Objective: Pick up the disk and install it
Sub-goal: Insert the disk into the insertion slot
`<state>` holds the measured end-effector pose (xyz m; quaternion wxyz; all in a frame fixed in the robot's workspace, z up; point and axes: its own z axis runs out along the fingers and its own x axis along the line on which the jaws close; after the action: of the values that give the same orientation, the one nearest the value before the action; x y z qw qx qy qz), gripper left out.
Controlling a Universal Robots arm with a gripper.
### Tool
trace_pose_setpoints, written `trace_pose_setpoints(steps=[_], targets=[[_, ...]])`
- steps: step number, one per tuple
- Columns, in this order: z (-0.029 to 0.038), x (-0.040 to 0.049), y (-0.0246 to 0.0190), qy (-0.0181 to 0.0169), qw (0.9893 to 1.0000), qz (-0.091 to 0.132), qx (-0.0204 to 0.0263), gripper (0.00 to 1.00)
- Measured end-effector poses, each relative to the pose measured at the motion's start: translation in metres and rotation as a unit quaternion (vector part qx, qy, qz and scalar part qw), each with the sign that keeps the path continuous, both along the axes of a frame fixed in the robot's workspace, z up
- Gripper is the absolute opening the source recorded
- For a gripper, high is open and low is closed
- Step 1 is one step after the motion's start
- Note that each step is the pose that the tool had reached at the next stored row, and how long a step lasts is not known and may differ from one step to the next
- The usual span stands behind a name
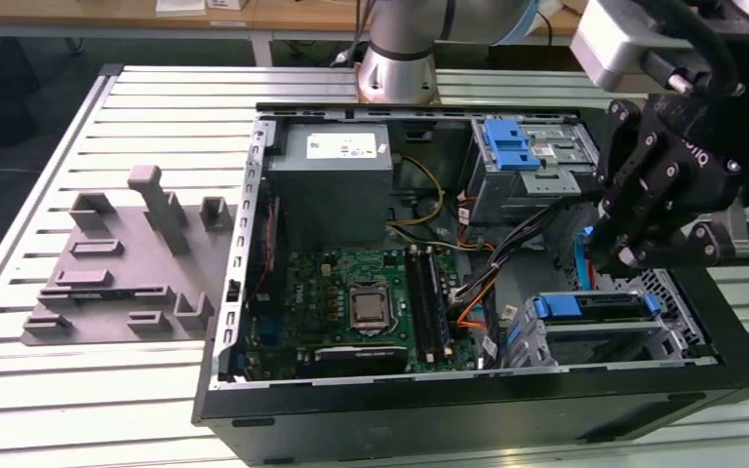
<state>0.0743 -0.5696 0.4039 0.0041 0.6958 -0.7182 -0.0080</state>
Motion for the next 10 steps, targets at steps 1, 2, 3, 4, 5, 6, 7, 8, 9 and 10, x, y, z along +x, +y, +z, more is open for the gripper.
trace_pose_setpoints(steps=[1, 2, 3, 4, 5, 6, 7, 8, 9, 10], targets=[[-0.0016, 0.0000, 0.0000, 0.0000, 1.0000, 0.000, 0.0000, 0.30], [-0.0022, 0.0000, 0.0000, 0.0000, 1.0000, 0.000, -0.0001, 0.25], [-0.0022, 0.0000, 0.0000, 0.0000, 1.0000, 0.000, -0.0001, 0.19], [-0.0025, 0.0000, 0.0000, 0.0000, 1.0000, 0.000, -0.0002, 0.19], [-0.0048, 0.0000, 0.0000, -0.0001, 1.0000, 0.000, 0.0000, 0.11], [-0.0065, 0.0000, 0.0000, -0.0001, 1.0000, 0.000, 0.0000, 0.11], [-0.0084, 0.0000, -0.0001, -0.0001, 1.0000, 0.000, -0.0001, 0.11], [-0.0102, 0.0001, -0.0002, -0.0002, 1.0000, 0.000, -0.0001, 0.11], [-0.0120, 0.0007, -0.0003, -0.0002, 1.0000, 0.000, 0.0000, 0.11], [-0.0138, 0.0014, -0.0004, -0.0001, 1.0000, 0.000, -0.0001, 0.11]])
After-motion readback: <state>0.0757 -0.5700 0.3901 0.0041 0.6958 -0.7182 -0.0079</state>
